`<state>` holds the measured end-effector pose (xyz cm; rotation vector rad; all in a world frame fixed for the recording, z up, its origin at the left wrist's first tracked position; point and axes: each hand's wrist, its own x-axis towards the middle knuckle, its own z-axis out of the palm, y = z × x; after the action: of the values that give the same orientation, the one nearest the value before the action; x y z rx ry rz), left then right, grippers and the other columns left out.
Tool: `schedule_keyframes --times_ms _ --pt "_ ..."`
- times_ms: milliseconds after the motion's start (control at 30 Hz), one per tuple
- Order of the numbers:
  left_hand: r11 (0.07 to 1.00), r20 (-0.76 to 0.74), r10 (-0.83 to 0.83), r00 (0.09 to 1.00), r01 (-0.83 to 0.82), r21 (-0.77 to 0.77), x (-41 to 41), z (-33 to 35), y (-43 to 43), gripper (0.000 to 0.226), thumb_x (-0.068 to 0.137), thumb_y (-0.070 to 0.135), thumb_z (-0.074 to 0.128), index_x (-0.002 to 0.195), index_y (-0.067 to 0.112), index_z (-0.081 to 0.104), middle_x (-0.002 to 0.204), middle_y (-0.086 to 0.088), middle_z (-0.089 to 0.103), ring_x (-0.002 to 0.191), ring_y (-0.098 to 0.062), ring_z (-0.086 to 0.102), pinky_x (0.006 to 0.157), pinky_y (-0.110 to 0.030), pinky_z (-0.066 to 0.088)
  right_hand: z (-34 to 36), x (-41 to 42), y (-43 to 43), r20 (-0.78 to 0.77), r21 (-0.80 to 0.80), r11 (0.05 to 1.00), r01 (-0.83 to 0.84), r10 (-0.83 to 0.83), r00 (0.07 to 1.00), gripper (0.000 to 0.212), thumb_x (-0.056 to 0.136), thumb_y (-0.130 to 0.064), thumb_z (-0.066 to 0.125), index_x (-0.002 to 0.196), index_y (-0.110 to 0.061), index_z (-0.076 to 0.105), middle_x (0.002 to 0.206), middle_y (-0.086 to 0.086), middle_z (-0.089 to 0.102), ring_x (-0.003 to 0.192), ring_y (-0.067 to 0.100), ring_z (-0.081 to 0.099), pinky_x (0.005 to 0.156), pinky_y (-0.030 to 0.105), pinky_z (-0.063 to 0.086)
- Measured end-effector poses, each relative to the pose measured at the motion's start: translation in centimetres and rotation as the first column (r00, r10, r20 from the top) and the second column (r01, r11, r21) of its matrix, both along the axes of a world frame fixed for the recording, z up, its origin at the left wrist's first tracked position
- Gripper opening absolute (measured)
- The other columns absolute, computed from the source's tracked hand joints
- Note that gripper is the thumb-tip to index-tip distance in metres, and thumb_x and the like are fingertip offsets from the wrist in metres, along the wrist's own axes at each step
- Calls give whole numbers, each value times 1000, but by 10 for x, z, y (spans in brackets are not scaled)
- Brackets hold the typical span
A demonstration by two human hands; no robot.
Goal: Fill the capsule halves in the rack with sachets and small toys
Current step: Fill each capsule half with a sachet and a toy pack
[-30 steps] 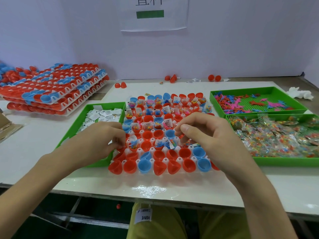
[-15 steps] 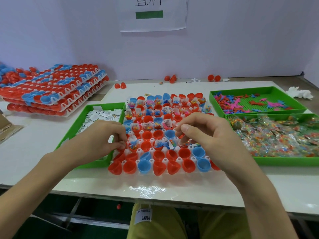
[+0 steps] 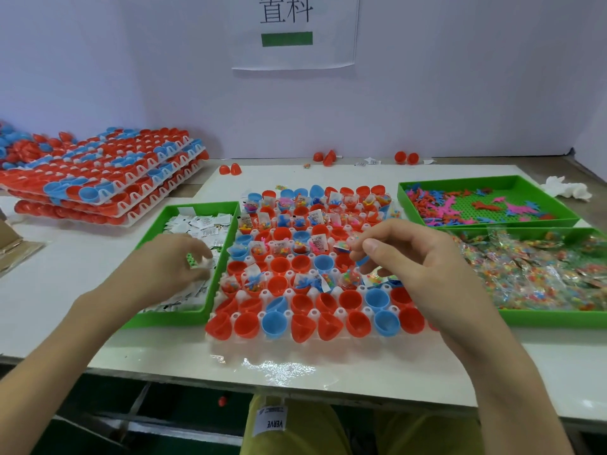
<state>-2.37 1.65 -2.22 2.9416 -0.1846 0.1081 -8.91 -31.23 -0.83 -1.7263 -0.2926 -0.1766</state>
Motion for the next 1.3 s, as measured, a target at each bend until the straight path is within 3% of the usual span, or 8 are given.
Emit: schedule_keyframes --times_ms 167,400,567,700,867,1033,1167,1300 --pt "983 34 87 996 -80 -168 -3 -12 0 22 82 17 79 73 34 67 78 12 66 74 -9 61 70 -32 51 0 2 -14 17 4 997 72 -73 997 19 95 -9 60 85 -19 73 81 -3 75 74 7 70 66 12 51" --pt "908 118 147 982 -86 -411 -5 -25 4 18 85 14 76 73 25 68 73 7 69 72 -12 63 62 -25 43 -3 9 -54 25 -21 951 309 -309 951 18 95 -7 61 87 -18 73 81 -2 75 72 10 70 66 15 54" --pt "837 142 225 964 -116 -535 -4 -27 10 14 89 12 70 79 19 64 82 1 70 78 -15 65 70 -26 44 -9 52 -90 99 -346 794 500 -499 861 12 92 -15 67 89 -25 74 85 -11 71 75 4 63 62 18 42" --pt "813 139 262 955 -141 -565 -4 -29 10 16 89 6 69 79 17 64 83 0 72 80 -16 66 75 -29 43 -7 113 -114 69 -639 657 401 -470 880 19 93 -20 67 112 -22 70 109 -1 71 92 13 64 77 29 48" --pt "798 136 287 948 -158 -582 -3 -28 10 16 89 8 70 77 17 64 81 -2 72 75 -17 65 68 -25 44 -23 166 -116 33 -805 536 255 -387 921 39 95 -24 65 132 -15 62 136 12 59 122 29 56 102 40 44" --pt "788 116 292 949 -171 -591 -2 -31 14 14 89 12 72 78 19 66 81 -1 72 76 -20 66 67 -29 45 -44 173 -113 123 -731 556 396 -464 877 3 91 -18 69 94 -20 70 102 3 69 89 15 56 79 30 43" --pt "773 166 308 937 -144 -618 -1 -34 17 17 88 11 72 77 22 67 79 0 71 77 -23 66 70 -31 48 -44 170 -120 172 -659 571 490 -520 837 11 88 -15 74 80 -22 71 82 -3 66 79 12 58 73 29 44" --pt "705 267 439 858 -145 -695 -1 -37 22 16 90 17 70 79 27 64 80 4 72 67 -15 68 55 -23 50 -42 169 -125 228 -537 607 586 -565 793 10 85 -10 76 81 -18 73 78 -3 69 76 13 63 72 30 50"
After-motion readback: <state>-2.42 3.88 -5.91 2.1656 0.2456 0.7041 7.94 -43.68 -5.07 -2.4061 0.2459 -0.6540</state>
